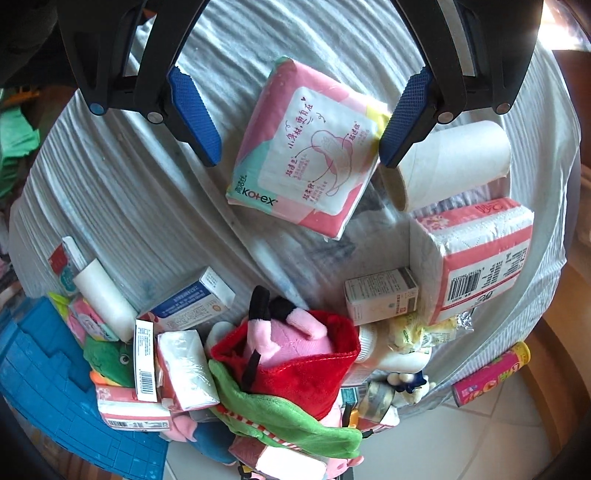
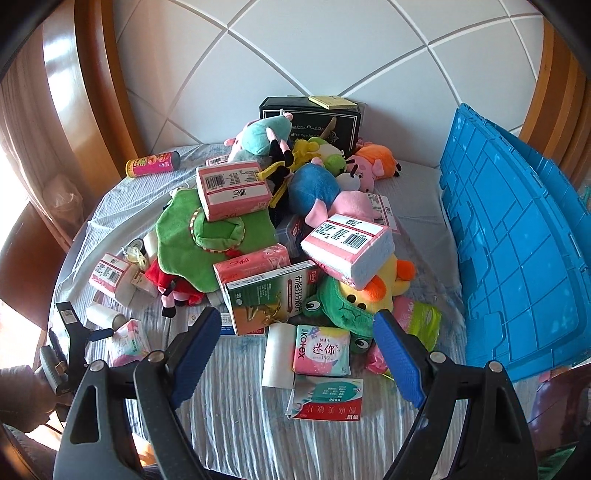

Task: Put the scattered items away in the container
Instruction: 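Grasp the pink Kotex pad pack with the left tool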

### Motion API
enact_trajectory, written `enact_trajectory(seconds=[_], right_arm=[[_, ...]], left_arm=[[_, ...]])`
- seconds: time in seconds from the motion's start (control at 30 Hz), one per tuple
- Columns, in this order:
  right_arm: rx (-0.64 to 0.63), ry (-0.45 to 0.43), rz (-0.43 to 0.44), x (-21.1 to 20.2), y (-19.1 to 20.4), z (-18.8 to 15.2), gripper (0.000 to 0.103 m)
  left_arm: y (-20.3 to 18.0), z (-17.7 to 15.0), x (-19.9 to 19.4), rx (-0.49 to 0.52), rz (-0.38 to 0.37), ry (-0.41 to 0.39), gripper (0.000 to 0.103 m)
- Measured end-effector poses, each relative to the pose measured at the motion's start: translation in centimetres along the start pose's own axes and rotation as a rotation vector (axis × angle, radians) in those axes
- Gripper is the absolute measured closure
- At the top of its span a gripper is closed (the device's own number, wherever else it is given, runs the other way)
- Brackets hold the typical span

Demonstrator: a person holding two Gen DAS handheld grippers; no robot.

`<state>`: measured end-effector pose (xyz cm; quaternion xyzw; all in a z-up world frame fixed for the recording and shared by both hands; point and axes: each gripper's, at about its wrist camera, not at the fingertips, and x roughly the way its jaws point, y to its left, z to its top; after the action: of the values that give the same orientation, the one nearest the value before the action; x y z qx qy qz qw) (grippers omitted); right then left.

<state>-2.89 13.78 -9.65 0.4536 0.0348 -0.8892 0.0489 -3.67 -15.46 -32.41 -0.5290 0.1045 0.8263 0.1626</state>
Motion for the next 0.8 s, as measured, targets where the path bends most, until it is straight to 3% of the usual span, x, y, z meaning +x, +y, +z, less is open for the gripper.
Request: enact_trajectory(seconds=[0.27, 0.37, 0.57, 0.8], right_arm=[[0.009, 0.021, -0.028, 0.0, -0.1, -1.4, 0.019], [0.020, 0.031, -0.038, 0.5, -0.6, -2.3, 0.019], [0.046, 0.080, -0.055, 2.8, -1.7, -4.3, 0.019], [0.050, 0.165, -0.059, 6.4, -2.4, -7.7, 0.019]], left_arm=[[0.3, -0.3, 1.1, 0.010, -0.014, 0.009, 0.015], [0.5, -0.2, 1.1, 0.008, -0.022, 0.011, 0.023], [0.3, -0.3, 0.6, -0.014, -0.037, 0.025, 0.031], [0.3, 0.4, -0.9, -0.043, -0.043, 0.002, 0.033]])
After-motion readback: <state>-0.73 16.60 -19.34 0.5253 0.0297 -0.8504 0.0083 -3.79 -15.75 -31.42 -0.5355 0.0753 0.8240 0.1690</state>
